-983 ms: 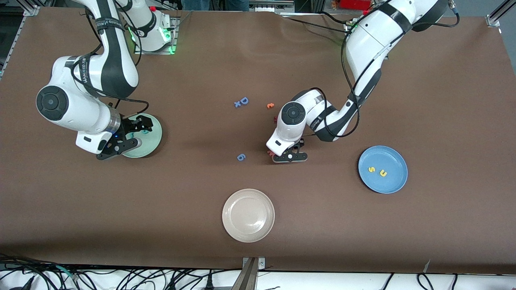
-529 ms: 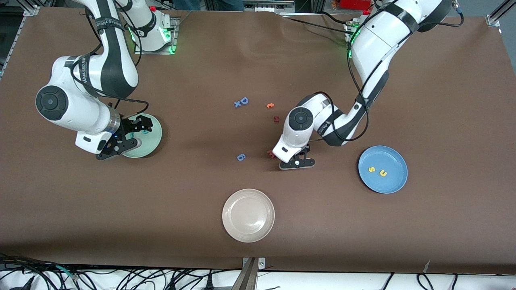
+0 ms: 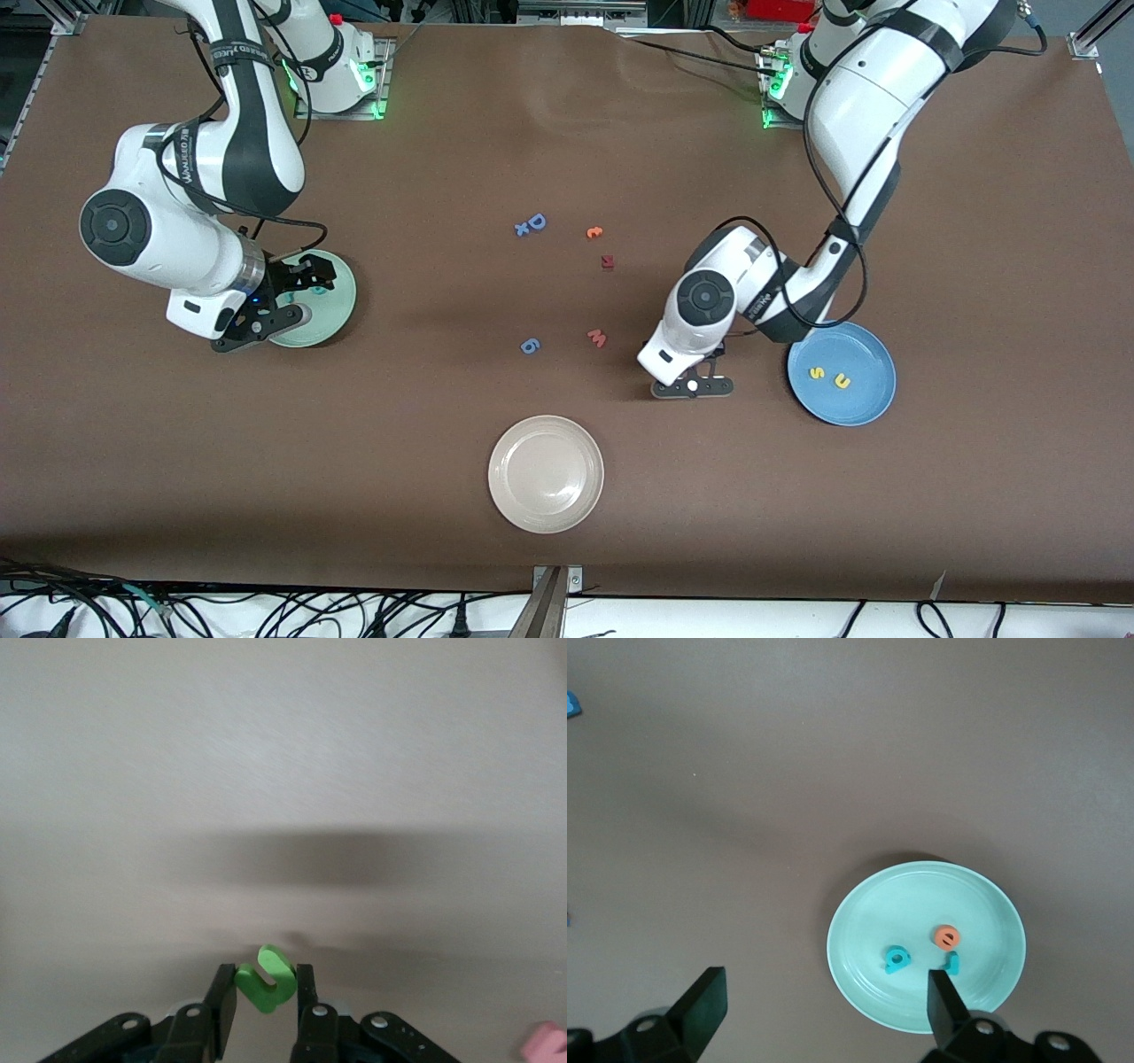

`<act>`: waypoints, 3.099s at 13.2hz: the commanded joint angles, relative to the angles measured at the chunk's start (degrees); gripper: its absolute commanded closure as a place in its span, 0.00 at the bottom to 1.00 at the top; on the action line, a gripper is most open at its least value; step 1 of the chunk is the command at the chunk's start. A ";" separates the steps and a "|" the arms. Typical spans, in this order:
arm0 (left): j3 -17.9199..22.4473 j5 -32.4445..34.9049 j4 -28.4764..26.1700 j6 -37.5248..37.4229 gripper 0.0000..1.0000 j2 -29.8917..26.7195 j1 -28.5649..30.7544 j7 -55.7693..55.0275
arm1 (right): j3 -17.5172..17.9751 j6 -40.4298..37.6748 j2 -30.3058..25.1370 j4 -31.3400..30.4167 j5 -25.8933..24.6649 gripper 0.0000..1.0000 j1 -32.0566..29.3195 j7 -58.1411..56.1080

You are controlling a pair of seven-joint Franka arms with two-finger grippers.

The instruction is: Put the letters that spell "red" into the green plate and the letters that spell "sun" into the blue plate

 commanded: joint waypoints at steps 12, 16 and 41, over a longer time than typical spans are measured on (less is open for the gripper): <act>-0.46 -5.25 4.74 -13.20 0.79 -3.20 19.06 39.80 | -0.06 -1.16 0.54 1.43 -0.79 0.00 -0.14 0.77; -0.20 -4.54 4.65 -13.03 0.70 -2.67 21.18 42.72 | -0.06 -1.16 0.54 1.43 -0.79 0.00 -0.23 0.77; -0.73 -5.51 4.83 -29.20 0.00 -16.82 28.03 42.46 | -2.42 -15.63 -0.15 16.53 -1.94 0.00 1.09 21.16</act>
